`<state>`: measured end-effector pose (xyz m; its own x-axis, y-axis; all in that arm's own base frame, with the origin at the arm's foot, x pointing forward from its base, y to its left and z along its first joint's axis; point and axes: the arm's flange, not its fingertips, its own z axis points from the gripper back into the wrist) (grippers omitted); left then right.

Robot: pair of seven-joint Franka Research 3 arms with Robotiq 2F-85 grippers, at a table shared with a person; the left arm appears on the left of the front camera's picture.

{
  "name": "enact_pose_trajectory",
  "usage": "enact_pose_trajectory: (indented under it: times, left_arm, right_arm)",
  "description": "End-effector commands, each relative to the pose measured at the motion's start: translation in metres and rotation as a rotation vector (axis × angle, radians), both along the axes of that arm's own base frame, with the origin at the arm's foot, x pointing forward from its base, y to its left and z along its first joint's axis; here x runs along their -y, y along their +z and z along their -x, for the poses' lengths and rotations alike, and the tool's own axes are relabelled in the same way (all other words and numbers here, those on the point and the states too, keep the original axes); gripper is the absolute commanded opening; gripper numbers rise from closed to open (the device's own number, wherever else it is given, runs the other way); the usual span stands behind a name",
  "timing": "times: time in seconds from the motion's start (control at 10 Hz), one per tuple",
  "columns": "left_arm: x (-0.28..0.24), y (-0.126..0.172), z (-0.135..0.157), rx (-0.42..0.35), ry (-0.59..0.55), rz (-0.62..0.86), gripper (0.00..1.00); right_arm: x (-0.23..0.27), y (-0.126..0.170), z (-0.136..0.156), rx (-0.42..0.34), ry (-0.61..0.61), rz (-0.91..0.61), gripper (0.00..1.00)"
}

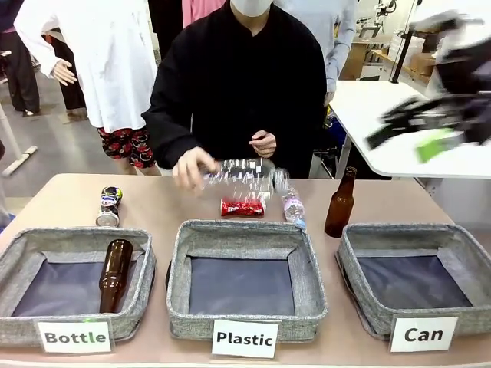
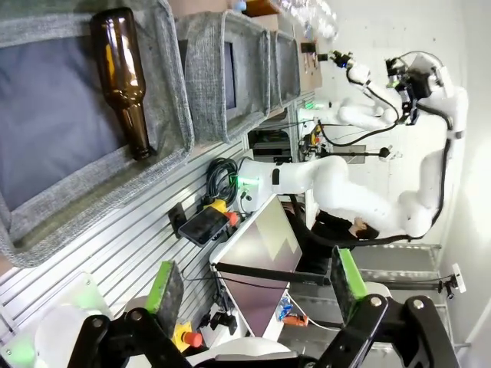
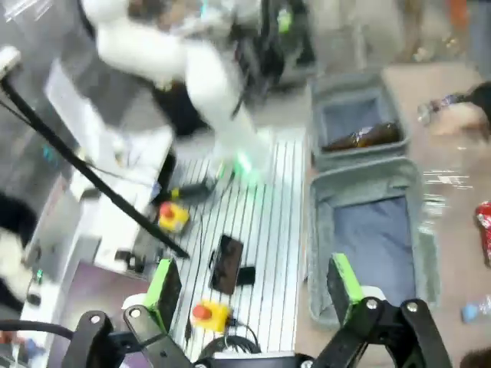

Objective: Sort the can waste into the basket.
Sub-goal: Pick up the can waste from the table and place it in the right Fabric basket.

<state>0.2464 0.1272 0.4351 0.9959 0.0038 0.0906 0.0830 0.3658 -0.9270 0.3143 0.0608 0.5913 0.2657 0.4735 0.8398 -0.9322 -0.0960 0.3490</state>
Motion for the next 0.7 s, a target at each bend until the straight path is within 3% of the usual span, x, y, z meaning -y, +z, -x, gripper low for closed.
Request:
enact_pose_trajectory:
  times: [0.0, 0.2, 0.4, 0.6]
  left_arm:
    - [0.002, 0.0, 0.004, -0.017, -0.007, -0.005, 1.0]
    - [0.002, 0.0, 0.004, -0.017, -0.007, -0.005, 1.0]
    - [0.002, 0.0, 0.004, -0.017, -0.007, -0.005, 1.0]
    - [0.002, 0.0, 0.004, -0.017, -0.007, -0.005, 1.0]
  right_arm:
    - [0.072, -0.01, 0.035, 0.133, -0.422, -0.363, 1.0]
    - [0.118, -0.039, 0.058, 0.117, -0.63, -0.514, 1.0]
    - [0.137, -0.072, 0.06, 0.071, -0.721, -0.591, 1.0]
    - [0.137, -0.078, 0.063, 0.063, -0.739, -0.574, 1.0]
